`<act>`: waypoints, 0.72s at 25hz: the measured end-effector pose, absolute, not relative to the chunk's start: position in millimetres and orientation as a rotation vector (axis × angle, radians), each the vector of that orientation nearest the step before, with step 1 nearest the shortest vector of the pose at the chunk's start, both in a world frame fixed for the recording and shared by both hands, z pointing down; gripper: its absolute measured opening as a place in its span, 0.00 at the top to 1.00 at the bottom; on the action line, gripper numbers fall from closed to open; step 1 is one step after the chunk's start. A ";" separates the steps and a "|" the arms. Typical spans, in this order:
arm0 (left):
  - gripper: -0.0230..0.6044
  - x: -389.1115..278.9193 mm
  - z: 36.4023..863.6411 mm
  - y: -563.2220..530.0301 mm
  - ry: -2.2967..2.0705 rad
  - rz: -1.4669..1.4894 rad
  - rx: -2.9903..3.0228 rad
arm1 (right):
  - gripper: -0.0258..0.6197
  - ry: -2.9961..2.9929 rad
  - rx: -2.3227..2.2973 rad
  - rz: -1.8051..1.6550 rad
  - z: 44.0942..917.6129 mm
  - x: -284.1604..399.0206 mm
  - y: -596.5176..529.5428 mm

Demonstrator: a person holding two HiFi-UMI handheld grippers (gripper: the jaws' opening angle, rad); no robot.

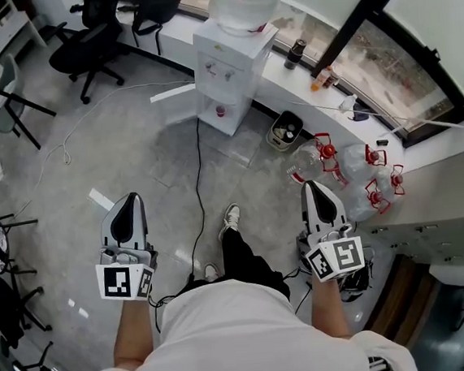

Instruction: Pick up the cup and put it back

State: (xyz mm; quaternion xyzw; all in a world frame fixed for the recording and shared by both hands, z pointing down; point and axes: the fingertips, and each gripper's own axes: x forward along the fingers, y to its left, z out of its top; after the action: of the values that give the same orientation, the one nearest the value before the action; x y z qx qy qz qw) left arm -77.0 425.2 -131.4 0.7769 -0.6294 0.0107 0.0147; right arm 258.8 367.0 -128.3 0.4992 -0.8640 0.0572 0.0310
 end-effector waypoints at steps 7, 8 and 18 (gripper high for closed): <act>0.93 -68.2 -143.2 310.9 -2.019 0.106 2.404 | 0.93 -2.740 1.456 0.205 -122.8 250.8 233.3; 0.93 -64.9 -148.0 293.8 -2.029 0.120 2.409 | 0.93 -2.749 1.442 0.210 -122.6 251.3 213.7; 0.93 -58.9 -165.2 198.3 -2.166 0.192 2.365 | 0.93 -2.855 1.283 0.278 -113.7 236.6 92.7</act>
State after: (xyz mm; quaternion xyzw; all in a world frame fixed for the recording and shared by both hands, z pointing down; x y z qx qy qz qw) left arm -58.9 198.3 -165.2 0.7357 -0.6738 0.0597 -0.0355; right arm 236.6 92.7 -113.7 0.4083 -0.9086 0.0884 -0.0004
